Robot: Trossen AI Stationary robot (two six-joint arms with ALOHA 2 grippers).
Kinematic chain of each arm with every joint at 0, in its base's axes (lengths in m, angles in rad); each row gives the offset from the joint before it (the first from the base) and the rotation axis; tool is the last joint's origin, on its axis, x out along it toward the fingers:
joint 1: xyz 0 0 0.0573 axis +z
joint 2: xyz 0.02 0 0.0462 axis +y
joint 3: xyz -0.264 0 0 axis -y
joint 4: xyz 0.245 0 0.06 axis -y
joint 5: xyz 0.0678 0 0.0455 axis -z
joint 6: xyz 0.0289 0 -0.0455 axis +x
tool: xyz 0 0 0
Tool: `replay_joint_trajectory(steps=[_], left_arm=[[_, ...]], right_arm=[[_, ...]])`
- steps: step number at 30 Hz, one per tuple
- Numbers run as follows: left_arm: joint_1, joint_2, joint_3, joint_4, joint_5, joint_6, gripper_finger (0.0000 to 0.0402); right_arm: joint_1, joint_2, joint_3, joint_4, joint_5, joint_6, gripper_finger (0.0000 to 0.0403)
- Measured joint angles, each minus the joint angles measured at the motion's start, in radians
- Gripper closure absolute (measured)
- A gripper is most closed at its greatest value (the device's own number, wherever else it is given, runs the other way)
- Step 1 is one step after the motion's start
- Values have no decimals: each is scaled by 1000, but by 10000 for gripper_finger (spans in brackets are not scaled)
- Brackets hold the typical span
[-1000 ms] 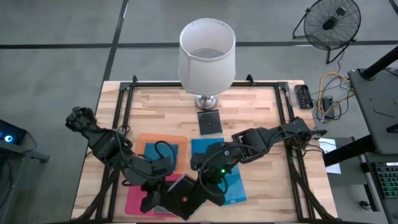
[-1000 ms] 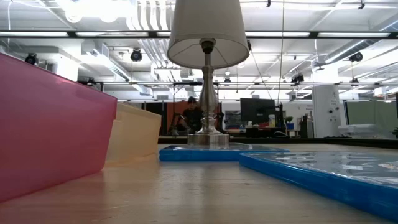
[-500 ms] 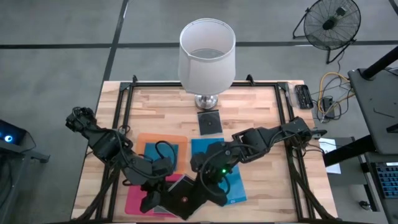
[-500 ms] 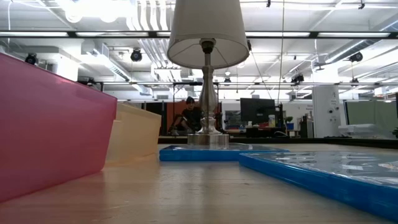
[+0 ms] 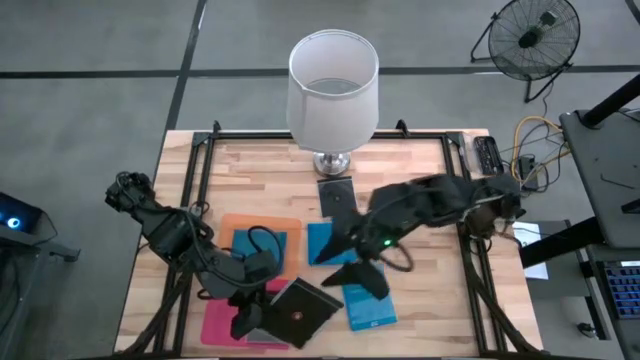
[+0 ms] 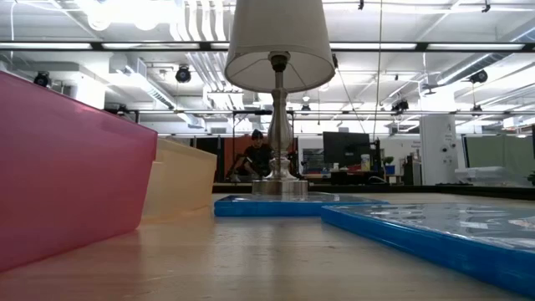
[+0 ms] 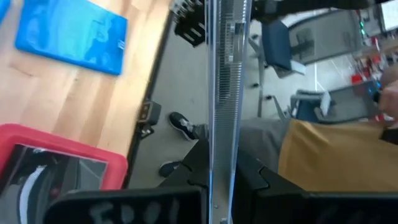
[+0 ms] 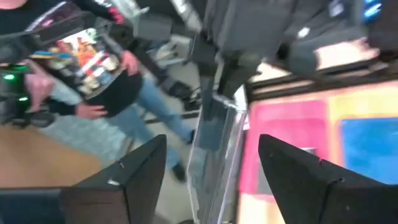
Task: Pick & place jewel cases by type
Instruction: Put the bottom black CD case into the pink bin
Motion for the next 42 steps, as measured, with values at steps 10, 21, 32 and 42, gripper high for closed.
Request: replay_joint_trajectory(steps=[10,21,32,42], left_arm=[[5,-170,-211,48,-216,-80,398],[0,-486,-766,452,-388,-298,399],[-23,-579,-1079,625,-404,-510,399],[-171,-576,-1232,782,-537,-696,399]], right_arm=[[52,-158,0,-172,403,-30,155],[77,-219,-2,-197,464,-11,156],[77,-265,-2,-337,651,81,163],[77,-327,-2,-458,744,131,152]])
